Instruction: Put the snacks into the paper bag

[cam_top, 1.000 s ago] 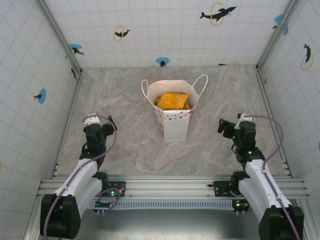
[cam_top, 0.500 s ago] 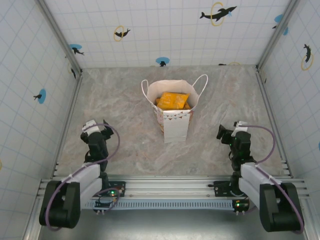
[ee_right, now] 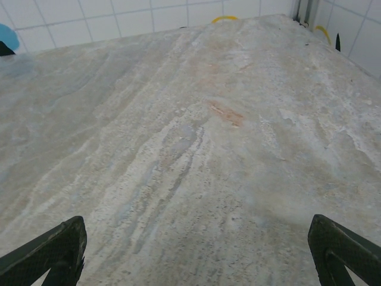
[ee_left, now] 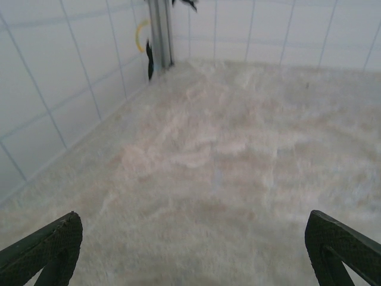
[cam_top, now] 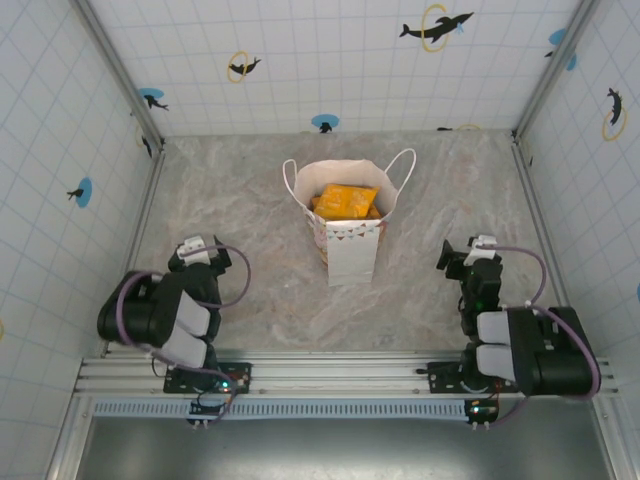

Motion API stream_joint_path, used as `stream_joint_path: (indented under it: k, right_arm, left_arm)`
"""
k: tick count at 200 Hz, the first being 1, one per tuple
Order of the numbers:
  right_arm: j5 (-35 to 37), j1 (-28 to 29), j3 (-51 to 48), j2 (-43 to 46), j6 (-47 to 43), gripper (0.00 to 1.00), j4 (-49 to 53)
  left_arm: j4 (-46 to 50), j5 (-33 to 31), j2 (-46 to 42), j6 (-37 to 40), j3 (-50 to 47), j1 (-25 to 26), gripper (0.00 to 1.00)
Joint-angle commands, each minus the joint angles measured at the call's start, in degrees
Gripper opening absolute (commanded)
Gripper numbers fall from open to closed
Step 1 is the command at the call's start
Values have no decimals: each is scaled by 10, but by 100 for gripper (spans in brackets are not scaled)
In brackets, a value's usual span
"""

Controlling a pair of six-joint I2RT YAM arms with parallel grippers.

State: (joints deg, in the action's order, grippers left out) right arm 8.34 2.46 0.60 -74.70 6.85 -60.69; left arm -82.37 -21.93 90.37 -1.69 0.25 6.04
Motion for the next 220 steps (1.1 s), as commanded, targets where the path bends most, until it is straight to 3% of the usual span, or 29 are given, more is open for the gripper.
stream_joint_path:
  k: [1, 25, 40, 58, 72, 220]
  right_arm:
    - [-22, -12, -40, -50, -20, 98, -114]
    - [-52, -16, -55, -149, -23, 98, -258]
    - [-41, -15, -26, -110, -24, 98, -133]
    - [-28, -14, -17, -133, -21, 98, -154]
    - [-28, -14, -6, -120, -19, 98, -108]
    - [-25, -12, -9, -123, -19, 98, -119]
  left_arm:
    - [-20, 3, -27, -20, -54, -19, 98]
    - [53, 38, -35, -54, -19, -56, 98]
    - [41, 36, -31, -53, -22, -56, 98]
    - [45, 36, -33, -53, -21, -55, 98]
    - [51, 36, -35, -53, -21, -55, 98]
    - [52, 36, -33, -52, -17, -55, 98]
